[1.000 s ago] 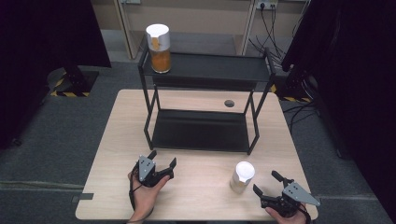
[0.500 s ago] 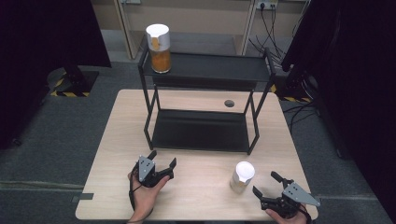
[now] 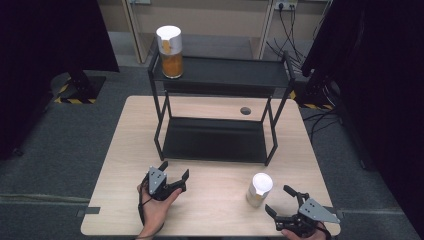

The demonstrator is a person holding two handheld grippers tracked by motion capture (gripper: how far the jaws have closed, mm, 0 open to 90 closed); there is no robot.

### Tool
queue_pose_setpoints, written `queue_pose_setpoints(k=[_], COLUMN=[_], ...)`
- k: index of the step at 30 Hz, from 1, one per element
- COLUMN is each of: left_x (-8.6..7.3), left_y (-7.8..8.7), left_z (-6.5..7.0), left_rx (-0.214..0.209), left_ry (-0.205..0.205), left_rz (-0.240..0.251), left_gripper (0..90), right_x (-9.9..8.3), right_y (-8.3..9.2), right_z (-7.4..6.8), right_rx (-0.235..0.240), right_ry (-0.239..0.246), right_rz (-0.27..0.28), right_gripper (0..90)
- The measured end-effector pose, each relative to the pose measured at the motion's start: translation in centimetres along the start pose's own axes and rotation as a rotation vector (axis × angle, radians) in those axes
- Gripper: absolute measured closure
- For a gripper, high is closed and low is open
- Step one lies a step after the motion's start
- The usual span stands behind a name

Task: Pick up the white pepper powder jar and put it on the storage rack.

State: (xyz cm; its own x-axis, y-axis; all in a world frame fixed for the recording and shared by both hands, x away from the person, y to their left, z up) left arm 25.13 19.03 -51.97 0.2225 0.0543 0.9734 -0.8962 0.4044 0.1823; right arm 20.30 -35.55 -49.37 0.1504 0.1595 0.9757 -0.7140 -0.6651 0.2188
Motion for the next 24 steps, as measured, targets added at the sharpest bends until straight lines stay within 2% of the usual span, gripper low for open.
queue_pose_setpoints(k=[10,24], left_x=[0.0,0.0], left_y=[0.0,0.0], left_z=[0.0,0.0], left_rx=[-0.002,-0.002], left_ry=[-0.004,-0.007], left_rz=[-0.003,-0.001], left_gripper=[13.4,13.5], right_x=[0.5,1.1], right_y=[-2.0,-4.1], right_z=[-0.2,-0.2], right_rx=[0.023,0.057], right_ry=[0.024,0.047], right_rz=[-0.024,-0.053], right_gripper=[8.2,22.8])
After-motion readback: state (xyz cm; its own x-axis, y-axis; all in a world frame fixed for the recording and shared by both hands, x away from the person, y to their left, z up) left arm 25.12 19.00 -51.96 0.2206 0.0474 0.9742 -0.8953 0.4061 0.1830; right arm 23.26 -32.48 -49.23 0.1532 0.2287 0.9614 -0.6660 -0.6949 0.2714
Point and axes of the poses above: each handheld gripper's, and its own axes: y roughly backward along the jaws, x roughly out of its top, z roughly to its right, the point moved 4 cm from there along -y, roughly forward along the jaws
